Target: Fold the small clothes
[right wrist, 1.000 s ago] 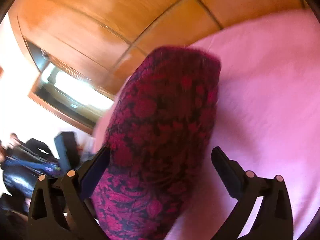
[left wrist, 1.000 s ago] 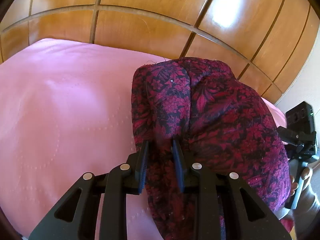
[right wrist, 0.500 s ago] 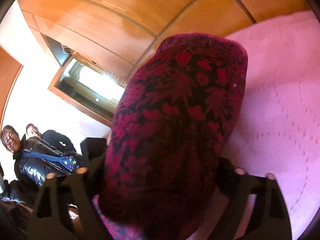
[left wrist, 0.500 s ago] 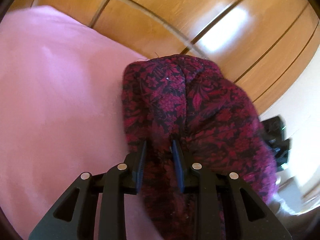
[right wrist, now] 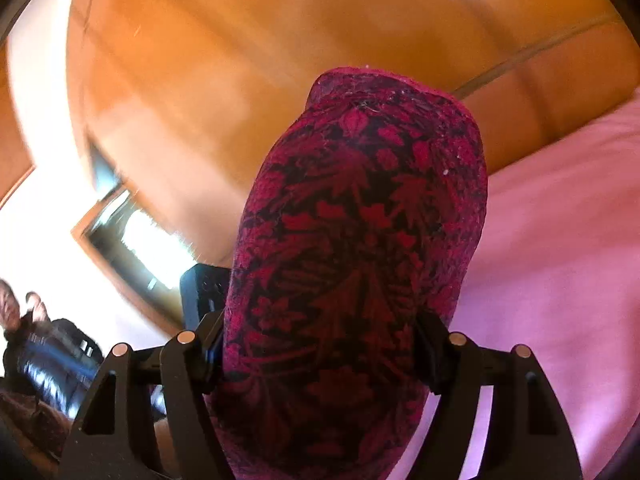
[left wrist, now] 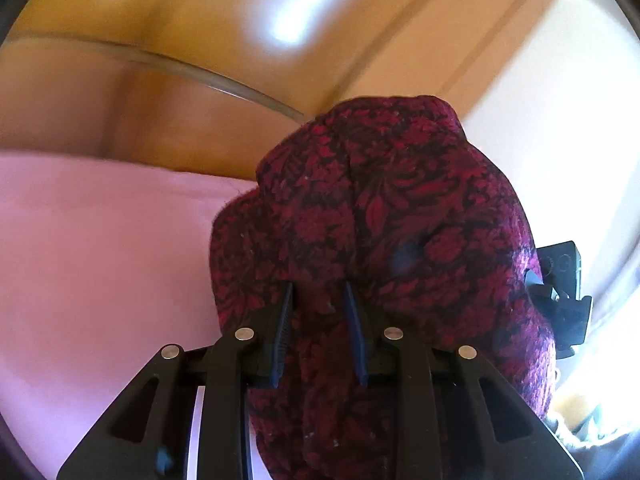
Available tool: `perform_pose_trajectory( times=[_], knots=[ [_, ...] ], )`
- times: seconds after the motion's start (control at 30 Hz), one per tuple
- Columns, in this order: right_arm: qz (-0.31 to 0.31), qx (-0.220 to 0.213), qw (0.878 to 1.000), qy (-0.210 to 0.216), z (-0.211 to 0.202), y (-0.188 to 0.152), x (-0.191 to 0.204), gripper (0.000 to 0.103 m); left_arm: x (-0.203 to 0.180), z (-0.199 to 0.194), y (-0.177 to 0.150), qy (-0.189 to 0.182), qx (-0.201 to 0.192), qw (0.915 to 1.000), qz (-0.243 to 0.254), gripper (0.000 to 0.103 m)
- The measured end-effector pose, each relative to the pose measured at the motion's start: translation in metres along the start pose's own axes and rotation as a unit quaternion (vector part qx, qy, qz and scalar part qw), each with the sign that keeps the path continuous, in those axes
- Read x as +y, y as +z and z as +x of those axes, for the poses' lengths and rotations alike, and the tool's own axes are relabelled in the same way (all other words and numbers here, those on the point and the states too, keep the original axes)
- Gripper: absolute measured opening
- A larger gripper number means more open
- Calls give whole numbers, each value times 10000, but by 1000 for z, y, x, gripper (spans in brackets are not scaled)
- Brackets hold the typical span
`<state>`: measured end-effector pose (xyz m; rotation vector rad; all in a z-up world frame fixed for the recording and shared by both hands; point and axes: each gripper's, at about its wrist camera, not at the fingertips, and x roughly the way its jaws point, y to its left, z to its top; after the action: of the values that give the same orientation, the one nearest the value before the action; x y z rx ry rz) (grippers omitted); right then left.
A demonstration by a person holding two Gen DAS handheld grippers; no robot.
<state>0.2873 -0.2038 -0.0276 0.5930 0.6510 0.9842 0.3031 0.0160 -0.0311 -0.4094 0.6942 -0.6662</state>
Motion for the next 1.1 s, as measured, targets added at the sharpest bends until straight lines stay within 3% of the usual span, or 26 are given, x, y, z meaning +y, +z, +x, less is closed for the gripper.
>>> perform_pose_trajectory(
  times=[0.1, 0.2, 0.23, 0.33, 0.43, 0.5, 0.6, 0.7, 0.73, 0.8, 0.87, 0.9, 1.0, 1.03, 1.1],
  knots=[
    [463, -246, 9969, -584, -40, 0, -58, 71, -26, 64, 8, 153, 640, 9974, 290, 25],
    [701, -112, 9884, -1343, -64, -26, -100, 70, -46, 112, -8, 369, 1153, 9921, 322, 25],
    [774, -39, 9844, -1577, -72, -39, -110, 71, -51, 115, -14, 364, 1153, 9921, 334, 25],
    [962, -148, 9794, -1768, -97, -65, -119, 71, -66, 112, -31, 473, 1031, 9928, 388, 25],
    [792, -244, 9719, -2203, -115, -67, -100, 71, -69, 110, -32, 711, 904, 9929, 311, 25],
    [450, -351, 9642, -2588, -119, -59, -82, 65, -67, 107, -30, 804, 860, 9928, 231, 22],
    [-295, -288, 9486, -3137, -105, -47, -54, 57, -77, 106, -33, 1061, 833, 9896, 503, 19],
    [-970, -112, 9387, -3306, -81, -34, -38, 49, -76, 103, -31, 1091, 842, 9890, 537, 16],
    [-1125, 135, 9369, -3308, -58, -31, -35, 42, -76, 98, -33, 1055, 837, 9896, 507, 16],
    [-1187, 367, 9365, -3279, -30, -32, -38, 42, -74, 85, -34, 1042, 816, 9903, 413, 16],
    [-1560, 575, 9199, -3552, 3, -39, -33, 42, -66, 69, -36, 926, 764, 9925, 239, 16],
    [-1640, 579, 9157, -3623, 11, -42, -31, 42, -58, 57, -34, 631, 603, 9962, 36, 18],
    [-1645, 468, 9203, -3518, 14, -47, -37, 42, -44, 39, -29, 69, 397, 9988, -280, 43],
    [-1664, 447, 9187, -3553, 15, -50, -38, 42, -44, 39, -25, 69, 427, 9988, -223, 49],
    [-1642, 417, 9190, -3561, 12, -48, -35, 42, -45, 47, -24, 284, 570, 9979, -92, 49]
  ],
)
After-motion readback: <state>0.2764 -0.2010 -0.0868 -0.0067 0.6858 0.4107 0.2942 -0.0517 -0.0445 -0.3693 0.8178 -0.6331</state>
